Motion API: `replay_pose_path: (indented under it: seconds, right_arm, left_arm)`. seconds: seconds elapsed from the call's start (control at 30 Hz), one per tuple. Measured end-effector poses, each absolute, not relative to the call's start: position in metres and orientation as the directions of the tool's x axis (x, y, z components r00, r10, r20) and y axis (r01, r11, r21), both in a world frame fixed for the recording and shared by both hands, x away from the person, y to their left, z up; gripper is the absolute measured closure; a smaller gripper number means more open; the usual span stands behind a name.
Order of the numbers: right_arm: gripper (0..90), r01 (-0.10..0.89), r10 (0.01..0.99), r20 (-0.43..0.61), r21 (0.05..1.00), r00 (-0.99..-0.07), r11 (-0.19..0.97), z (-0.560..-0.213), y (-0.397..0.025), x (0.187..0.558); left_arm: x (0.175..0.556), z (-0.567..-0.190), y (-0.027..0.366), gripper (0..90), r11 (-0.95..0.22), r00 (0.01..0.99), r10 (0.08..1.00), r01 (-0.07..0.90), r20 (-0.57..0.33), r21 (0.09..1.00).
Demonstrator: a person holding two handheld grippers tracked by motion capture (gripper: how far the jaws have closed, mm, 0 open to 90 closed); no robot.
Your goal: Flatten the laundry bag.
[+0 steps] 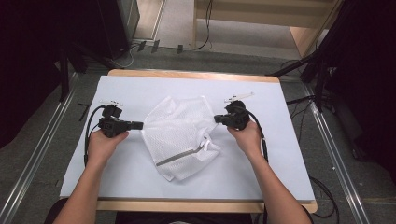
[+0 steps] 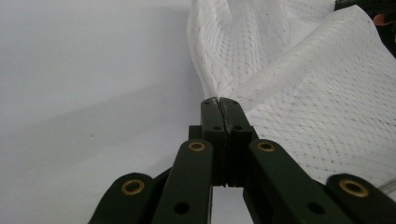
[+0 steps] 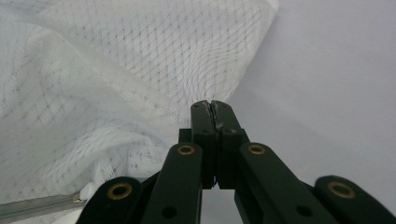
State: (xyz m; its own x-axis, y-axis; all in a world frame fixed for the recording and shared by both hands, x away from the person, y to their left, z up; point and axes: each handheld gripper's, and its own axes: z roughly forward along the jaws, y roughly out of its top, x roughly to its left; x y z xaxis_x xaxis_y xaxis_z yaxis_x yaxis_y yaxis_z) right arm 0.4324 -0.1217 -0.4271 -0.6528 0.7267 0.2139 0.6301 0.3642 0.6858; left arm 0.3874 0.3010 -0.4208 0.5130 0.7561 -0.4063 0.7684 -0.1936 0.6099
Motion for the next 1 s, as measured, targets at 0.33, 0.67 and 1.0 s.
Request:
replay_pose_path:
  seconds: [0.33, 0.67, 1.0]
  right_arm:
    - [89.6, 0.637, 0.703, 0.226, 0.659, -0.674, 0.399, -0.431, -0.137, 0.396]
    - [68.7, 0.624, 0.717, 0.221, 0.692, -0.661, 0.362, -0.429, -0.143, 0.408]
    - [53.6, 0.665, 0.741, 0.254, 0.671, -0.621, 0.328, -0.444, -0.132, 0.452]
  left_arm:
    - [0.384, -0.419, 0.289, 67.0, -0.274, 0.572, 0.700, 0.768, -0.428, 0.579]
    - [0.430, -0.409, 0.274, 57.5, -0.323, 0.602, 0.713, 0.737, -0.359, 0.594]
    - [0.460, -0.429, 0.252, 55.3, -0.330, 0.593, 0.726, 0.746, -0.349, 0.579]
